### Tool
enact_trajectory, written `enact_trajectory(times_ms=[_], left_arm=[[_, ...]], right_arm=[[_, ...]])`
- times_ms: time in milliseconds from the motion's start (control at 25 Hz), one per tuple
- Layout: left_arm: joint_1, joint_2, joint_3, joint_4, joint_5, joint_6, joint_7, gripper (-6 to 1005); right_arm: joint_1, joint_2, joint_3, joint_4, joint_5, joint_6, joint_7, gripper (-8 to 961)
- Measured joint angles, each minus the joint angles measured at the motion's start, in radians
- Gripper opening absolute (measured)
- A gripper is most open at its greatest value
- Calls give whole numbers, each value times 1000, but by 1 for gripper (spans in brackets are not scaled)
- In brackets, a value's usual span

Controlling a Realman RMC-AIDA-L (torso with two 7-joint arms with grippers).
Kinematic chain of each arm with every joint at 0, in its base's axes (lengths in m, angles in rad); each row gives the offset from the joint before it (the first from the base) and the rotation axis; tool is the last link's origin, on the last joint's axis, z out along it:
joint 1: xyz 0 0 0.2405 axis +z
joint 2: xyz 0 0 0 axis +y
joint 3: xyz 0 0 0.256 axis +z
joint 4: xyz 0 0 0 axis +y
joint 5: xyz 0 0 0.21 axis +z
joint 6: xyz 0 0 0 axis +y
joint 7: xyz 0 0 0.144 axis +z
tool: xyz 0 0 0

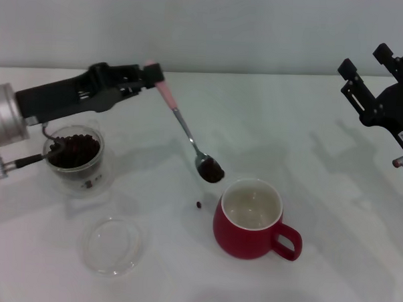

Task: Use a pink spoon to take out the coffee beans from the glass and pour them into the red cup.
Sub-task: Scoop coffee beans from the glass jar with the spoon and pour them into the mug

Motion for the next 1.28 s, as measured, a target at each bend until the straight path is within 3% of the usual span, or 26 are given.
enact_trajectory(times_ms=[560, 1000, 1280], left_arm=[[-74, -11, 1, 17, 104, -101, 9, 126], [-138, -45, 2, 71, 232, -156, 30, 126], [-143, -86, 2, 162, 328, -236, 46, 126]], right_arm=[[-34, 0, -4, 31, -8, -34, 0, 685], [-35, 0, -8, 51, -8, -37, 0, 685], [-35, 0, -9, 53, -8, -39, 0, 686]])
